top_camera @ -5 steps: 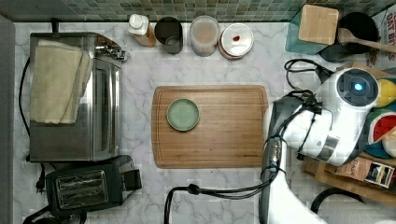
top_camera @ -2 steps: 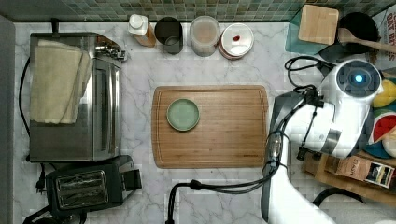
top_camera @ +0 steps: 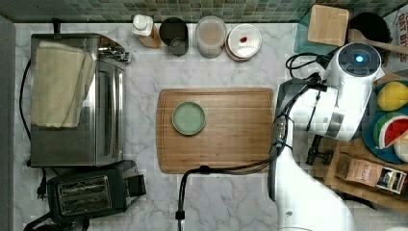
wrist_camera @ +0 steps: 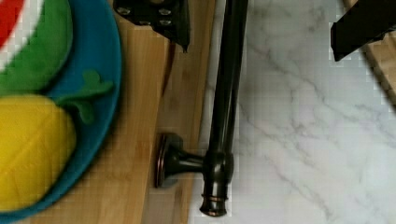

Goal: Open the drawer.

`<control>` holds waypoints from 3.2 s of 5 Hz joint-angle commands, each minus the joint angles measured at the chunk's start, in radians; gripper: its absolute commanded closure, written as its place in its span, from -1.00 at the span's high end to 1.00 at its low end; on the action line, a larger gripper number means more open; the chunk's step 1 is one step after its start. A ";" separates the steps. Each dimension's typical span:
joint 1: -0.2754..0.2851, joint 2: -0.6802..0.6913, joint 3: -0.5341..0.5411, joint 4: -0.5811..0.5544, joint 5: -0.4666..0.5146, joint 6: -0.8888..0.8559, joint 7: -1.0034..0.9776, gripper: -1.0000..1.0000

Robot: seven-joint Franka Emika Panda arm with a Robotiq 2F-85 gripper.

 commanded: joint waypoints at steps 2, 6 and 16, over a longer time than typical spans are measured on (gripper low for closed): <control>-0.002 -0.095 -0.053 -0.122 -0.048 0.116 0.212 1.00; -0.049 -0.020 -0.052 -0.195 0.002 0.250 0.181 1.00; 0.088 0.087 0.124 -0.097 0.125 0.208 0.249 1.00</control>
